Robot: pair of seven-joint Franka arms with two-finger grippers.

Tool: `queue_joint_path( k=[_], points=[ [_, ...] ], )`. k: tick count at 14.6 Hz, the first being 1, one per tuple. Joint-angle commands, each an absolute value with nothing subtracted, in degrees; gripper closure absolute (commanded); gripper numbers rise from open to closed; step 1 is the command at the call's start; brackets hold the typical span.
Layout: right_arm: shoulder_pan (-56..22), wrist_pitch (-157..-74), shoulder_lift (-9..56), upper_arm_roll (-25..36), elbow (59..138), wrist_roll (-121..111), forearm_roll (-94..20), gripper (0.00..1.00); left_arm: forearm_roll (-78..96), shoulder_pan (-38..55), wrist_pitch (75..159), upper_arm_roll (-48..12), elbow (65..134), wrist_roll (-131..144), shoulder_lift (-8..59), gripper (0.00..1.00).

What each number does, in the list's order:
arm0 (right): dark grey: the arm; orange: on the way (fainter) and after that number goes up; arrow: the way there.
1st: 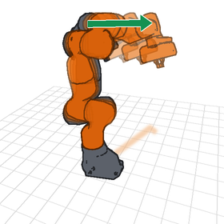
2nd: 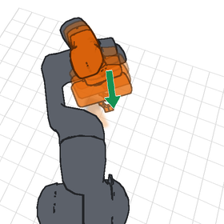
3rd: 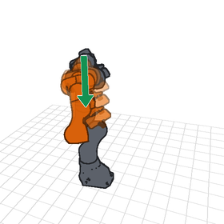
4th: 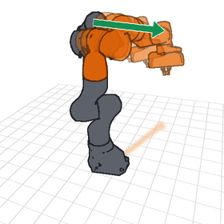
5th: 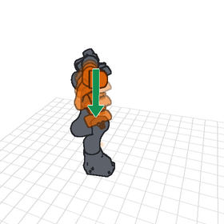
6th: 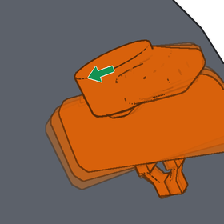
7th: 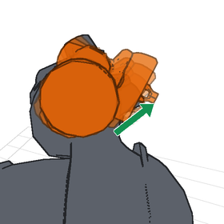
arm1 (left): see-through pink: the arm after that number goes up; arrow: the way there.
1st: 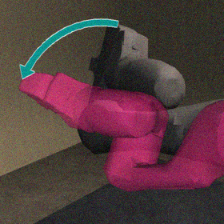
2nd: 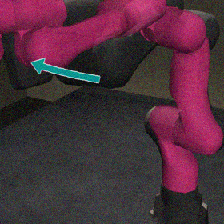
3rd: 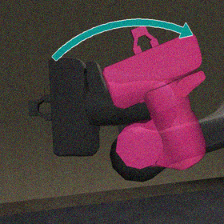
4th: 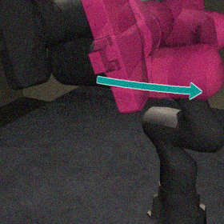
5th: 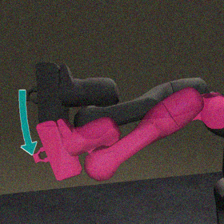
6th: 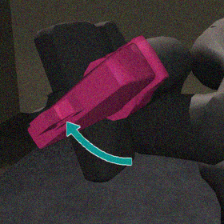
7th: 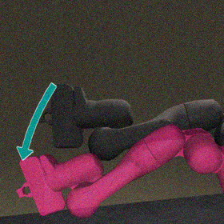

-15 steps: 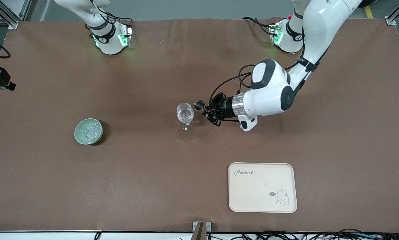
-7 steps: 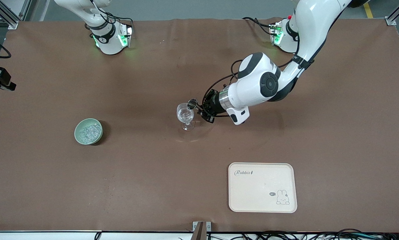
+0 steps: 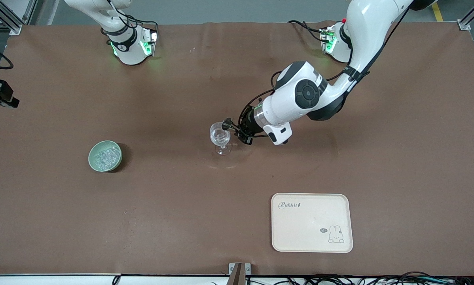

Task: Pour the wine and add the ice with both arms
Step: 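Tilt the jigger with the left gripper to pour into the glass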

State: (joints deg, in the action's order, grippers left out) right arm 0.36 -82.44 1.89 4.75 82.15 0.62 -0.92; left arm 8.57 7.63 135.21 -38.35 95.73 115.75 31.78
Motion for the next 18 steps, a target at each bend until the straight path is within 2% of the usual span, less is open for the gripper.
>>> queue_joint_path(
  k=[1, 18],
  points=[
    [0.53, -81.91, 2.11, 4.48, 81.39, 1.32, -1.32, 0.96, 6.50, 8.44, 135.35, -37.88, 93.87, 117.60, 32.61, 1.00],
    [0.53, -82.09, 2.11, 4.48, 81.39, 1.32, -1.32, 0.96, 1.49, 10.82, 135.26, -36.56, 92.82, 121.20, 33.57, 1.00]
  ],
)
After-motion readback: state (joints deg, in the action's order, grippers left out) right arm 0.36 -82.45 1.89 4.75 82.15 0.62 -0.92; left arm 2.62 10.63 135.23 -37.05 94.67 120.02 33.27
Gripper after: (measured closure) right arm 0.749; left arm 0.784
